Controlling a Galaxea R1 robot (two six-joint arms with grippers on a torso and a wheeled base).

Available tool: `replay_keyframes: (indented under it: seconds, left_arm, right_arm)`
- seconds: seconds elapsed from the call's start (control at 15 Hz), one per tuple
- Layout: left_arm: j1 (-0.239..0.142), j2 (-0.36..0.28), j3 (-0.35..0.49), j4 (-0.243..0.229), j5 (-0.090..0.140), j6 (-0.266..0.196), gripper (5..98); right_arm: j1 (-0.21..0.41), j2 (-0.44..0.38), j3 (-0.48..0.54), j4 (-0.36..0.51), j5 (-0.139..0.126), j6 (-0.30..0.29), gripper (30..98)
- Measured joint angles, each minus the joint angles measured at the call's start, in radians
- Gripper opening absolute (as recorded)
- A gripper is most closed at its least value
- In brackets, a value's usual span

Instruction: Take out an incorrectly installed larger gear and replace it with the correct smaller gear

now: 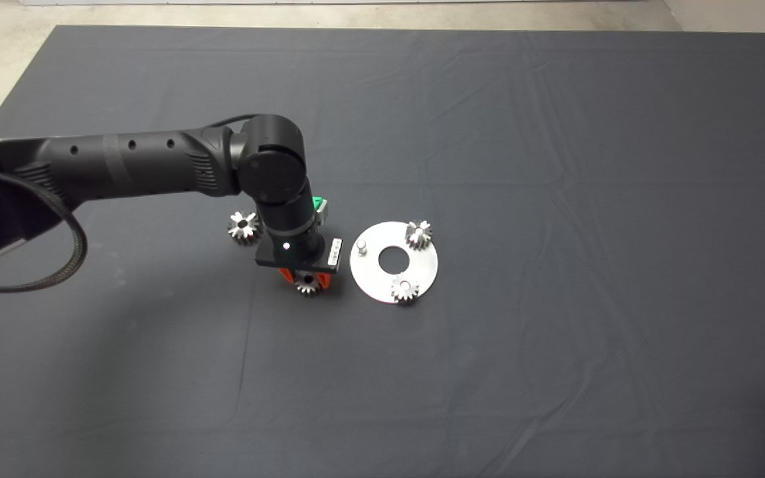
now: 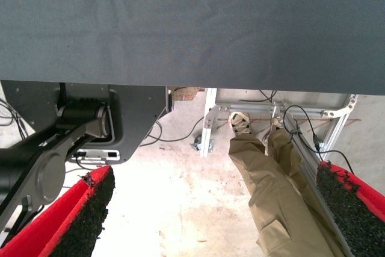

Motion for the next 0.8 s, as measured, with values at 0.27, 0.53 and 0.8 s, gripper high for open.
replay_keyframes:
  seconds: [0.27,0.53,0.8]
  left_arm:
    - [0.0,-0.002,0.0,0.0,0.0,0.001,37.4]
    - [0.0,-0.002,0.0,0.0,0.0,0.002,35.4]
    - [0.0,0.001,0.0,0.0,0.001,0.006,35.3]
  right_arm:
    - [0.0,0.0,0.0,0.0,0.0,0.006,88.6]
    - [0.0,0.0,0.0,0.0,0.0,0.006,88.6]
    - [0.003,0.002,0.0,0.0,0.0,0.006,88.6]
